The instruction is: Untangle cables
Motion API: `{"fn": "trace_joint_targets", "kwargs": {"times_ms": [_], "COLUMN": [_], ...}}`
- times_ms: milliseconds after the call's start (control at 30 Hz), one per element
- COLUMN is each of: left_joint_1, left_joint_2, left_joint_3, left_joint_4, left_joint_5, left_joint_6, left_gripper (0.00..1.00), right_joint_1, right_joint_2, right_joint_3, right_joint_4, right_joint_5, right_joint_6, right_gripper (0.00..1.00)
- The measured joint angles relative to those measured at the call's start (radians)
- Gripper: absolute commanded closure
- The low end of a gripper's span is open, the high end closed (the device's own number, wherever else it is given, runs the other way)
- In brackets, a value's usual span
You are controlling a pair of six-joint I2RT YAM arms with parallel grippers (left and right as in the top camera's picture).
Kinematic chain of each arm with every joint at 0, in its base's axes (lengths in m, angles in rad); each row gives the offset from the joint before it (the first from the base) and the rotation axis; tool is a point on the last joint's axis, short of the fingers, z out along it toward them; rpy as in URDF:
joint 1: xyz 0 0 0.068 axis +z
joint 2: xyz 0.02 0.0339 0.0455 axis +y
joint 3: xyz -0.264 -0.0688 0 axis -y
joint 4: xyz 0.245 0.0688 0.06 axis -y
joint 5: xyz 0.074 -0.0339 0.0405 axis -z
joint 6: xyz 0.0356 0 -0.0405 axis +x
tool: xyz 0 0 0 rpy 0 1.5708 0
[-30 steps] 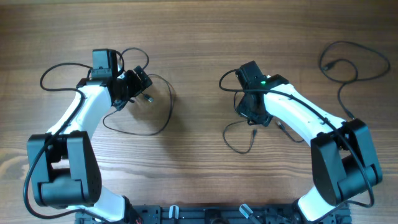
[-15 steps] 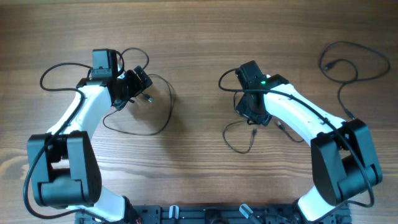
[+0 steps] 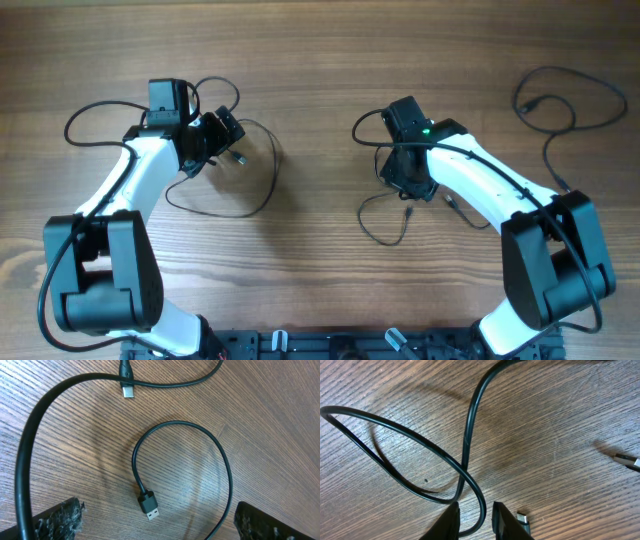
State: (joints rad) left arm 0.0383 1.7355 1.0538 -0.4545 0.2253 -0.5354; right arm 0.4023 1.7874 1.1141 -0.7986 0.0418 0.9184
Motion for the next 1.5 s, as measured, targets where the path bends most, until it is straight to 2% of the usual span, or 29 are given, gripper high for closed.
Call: {"fn": "trace_joint_targets", "kwargs": {"times_ms": [67,200,500,533,600,867,1100,1367,1500], "left_joint_1": [0.0,0.0,0.0,0.0,0.0,0.0,0.0,0.0,0.0], "left_joint_2": [0.0,0.0,0.0,0.0,0.0,0.0,0.0,0.0,0.0], "left_joint_3": [0.0,0.0,0.0,0.0,0.0,0.0,0.0,0.0,0.0], "left_joint_4": [0.0,0.0,0.0,0.0,0.0,0.0,0.0,0.0,0.0], "left_joint_5": [0.0,0.0,0.0,0.0,0.0,0.0,0.0,0.0,0.0], "left_joint_6": [0.0,0.0,0.0,0.0,0.0,0.0,0.0,0.0,0.0], "left_gripper": [0.0,0.0,0.0,0.0,0.0,0.0,0.0,0.0,0.0], "right_joint_1": [-0.002,-0.026,-0.081,-0.081,-0.081,-0.082,-0.082,-0.082,-0.081], "right_joint_2": [0.0,0.017,0.047,0.047,0.047,0.047,0.047,0.0,-0.174], "right_joint_3": [0.0,0.0,0.0,0.0,0.0,0.0,0.0,0.064,0.187], "right_joint_4": [0.005,0.022,0.022,0.022,0.022,0.024,0.027,-0.035,-0.032], "right_joint_5": [-0.01,-0.054,-0.114,-0.117,-0.121,-0.127,-0.129,-0.296,-0.451], "right_joint_6": [-0.01,-0.045,-0.064,-0.065,-0.068,-0.079,-0.089,-0.3,-0.441], "right_gripper": [0.87,0.96,0.95,0.87,0.79,0.95,0.96,0.96,0.96]}}
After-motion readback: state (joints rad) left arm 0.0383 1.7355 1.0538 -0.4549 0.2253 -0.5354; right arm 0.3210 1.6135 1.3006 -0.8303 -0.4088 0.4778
